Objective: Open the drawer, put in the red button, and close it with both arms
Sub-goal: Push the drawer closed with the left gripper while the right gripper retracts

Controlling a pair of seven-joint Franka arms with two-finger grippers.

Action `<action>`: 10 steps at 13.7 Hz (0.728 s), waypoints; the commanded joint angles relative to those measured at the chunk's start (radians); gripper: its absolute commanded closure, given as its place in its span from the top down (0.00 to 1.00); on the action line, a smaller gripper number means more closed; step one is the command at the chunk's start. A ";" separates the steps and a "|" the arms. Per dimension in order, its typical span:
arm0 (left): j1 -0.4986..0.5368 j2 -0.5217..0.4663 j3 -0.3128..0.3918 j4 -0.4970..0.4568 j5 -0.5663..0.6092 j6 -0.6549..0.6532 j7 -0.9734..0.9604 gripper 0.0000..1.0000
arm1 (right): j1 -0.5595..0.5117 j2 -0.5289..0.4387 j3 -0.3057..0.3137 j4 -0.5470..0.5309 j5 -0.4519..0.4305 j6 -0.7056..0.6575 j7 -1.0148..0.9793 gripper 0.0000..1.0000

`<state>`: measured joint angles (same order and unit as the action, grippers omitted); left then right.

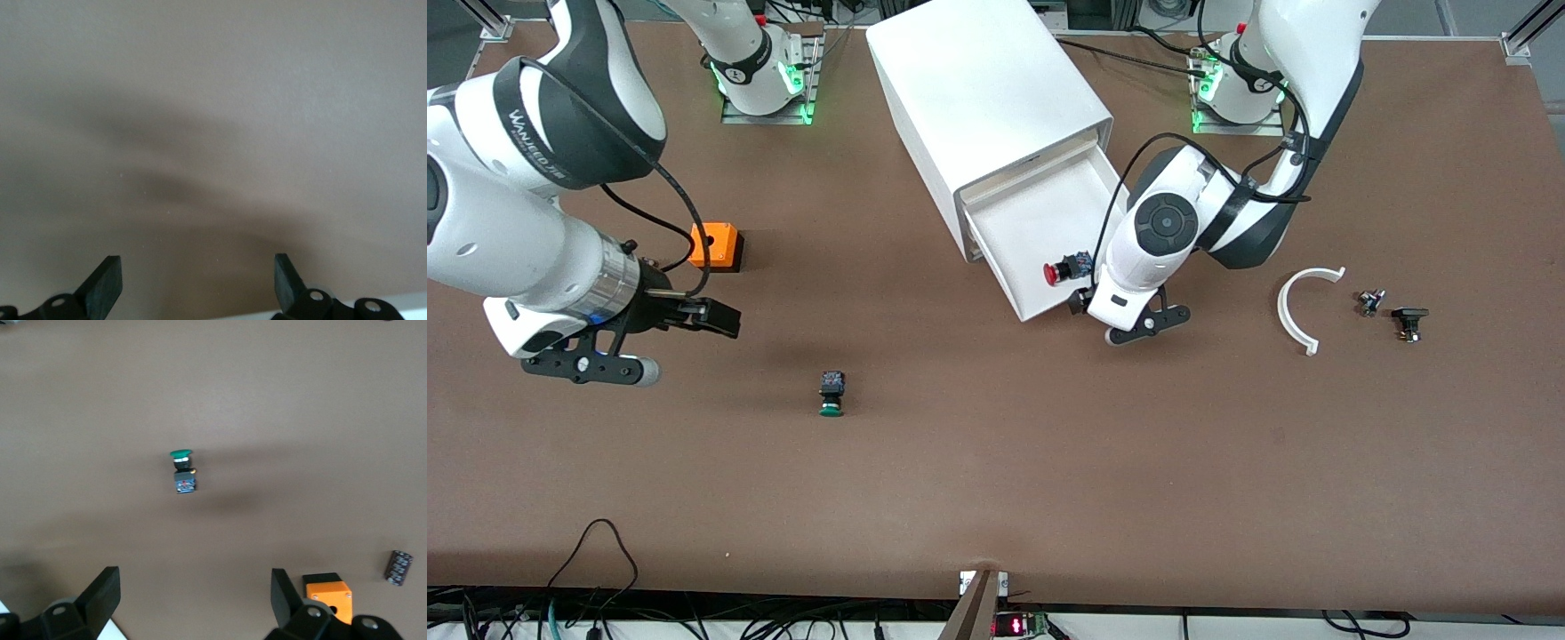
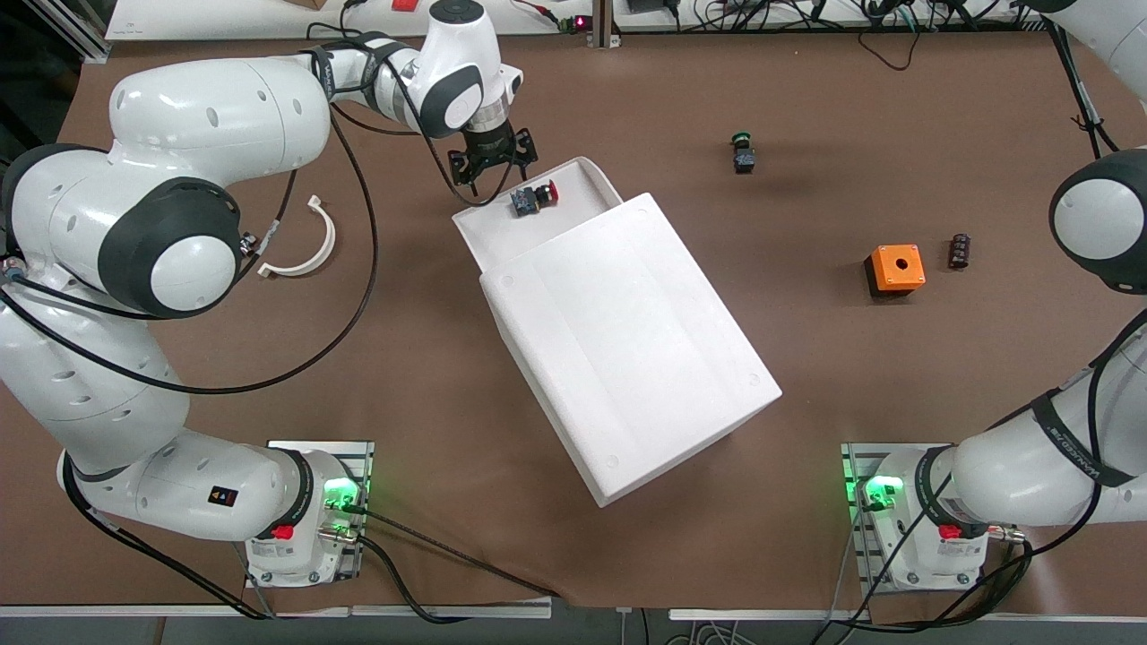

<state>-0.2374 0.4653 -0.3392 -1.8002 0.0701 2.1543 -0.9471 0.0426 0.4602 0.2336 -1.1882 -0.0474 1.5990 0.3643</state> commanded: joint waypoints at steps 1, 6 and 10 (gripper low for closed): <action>0.000 -0.030 -0.030 -0.039 -0.012 0.006 -0.044 1.00 | -0.017 -0.098 -0.025 -0.123 0.001 0.010 -0.059 1.00; 0.021 -0.034 -0.106 -0.064 -0.074 -0.028 -0.064 1.00 | -0.018 -0.248 -0.082 -0.237 0.004 0.003 -0.168 1.00; 0.024 -0.048 -0.168 -0.064 -0.095 -0.088 -0.117 1.00 | -0.017 -0.343 -0.120 -0.295 0.009 -0.005 -0.212 1.00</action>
<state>-0.2277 0.4621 -0.4674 -1.8334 -0.0019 2.1010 -1.0335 0.0310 0.1949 0.1239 -1.3986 -0.0473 1.5855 0.1775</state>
